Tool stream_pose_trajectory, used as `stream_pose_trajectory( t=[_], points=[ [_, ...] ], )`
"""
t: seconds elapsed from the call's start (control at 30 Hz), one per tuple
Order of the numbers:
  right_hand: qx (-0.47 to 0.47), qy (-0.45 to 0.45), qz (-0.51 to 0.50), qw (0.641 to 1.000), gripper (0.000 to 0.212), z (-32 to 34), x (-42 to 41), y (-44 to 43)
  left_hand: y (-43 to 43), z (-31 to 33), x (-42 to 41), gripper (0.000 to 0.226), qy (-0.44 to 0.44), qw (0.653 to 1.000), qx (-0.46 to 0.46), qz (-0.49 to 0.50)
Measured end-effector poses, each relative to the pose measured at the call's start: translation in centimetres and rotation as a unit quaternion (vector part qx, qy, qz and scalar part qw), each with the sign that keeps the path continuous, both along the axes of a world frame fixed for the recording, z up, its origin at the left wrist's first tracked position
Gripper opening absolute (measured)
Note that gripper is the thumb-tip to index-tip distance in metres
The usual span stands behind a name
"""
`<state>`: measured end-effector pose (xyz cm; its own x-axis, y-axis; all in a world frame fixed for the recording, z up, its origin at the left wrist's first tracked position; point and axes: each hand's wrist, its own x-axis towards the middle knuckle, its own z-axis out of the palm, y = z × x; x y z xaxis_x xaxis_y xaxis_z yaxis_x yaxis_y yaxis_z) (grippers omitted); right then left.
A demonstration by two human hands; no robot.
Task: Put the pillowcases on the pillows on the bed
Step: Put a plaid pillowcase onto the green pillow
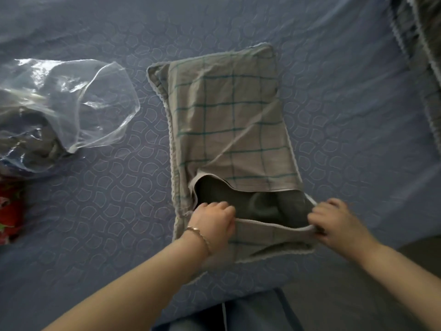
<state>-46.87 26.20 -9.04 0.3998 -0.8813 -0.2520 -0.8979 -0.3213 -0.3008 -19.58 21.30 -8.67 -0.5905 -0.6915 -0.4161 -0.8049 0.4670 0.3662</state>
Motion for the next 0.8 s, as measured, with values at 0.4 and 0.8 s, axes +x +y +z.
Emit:
stream_pose_trajectory(
  t=[0.4, 0.8],
  points=[
    [-0.02, -0.096, -0.062, 0.993, 0.023, -1.9, -0.8, 1.7, -0.2, -4.2, -11.7, 0.023, -0.012, 0.965, 0.238, 0.113],
    [0.001, -0.03, -0.149, 0.988, 0.053, -2.3, -1.3, -2.9, -3.0, -1.1, -4.1, 0.05, -0.123, 0.978, 0.169, 0.006]
  ],
)
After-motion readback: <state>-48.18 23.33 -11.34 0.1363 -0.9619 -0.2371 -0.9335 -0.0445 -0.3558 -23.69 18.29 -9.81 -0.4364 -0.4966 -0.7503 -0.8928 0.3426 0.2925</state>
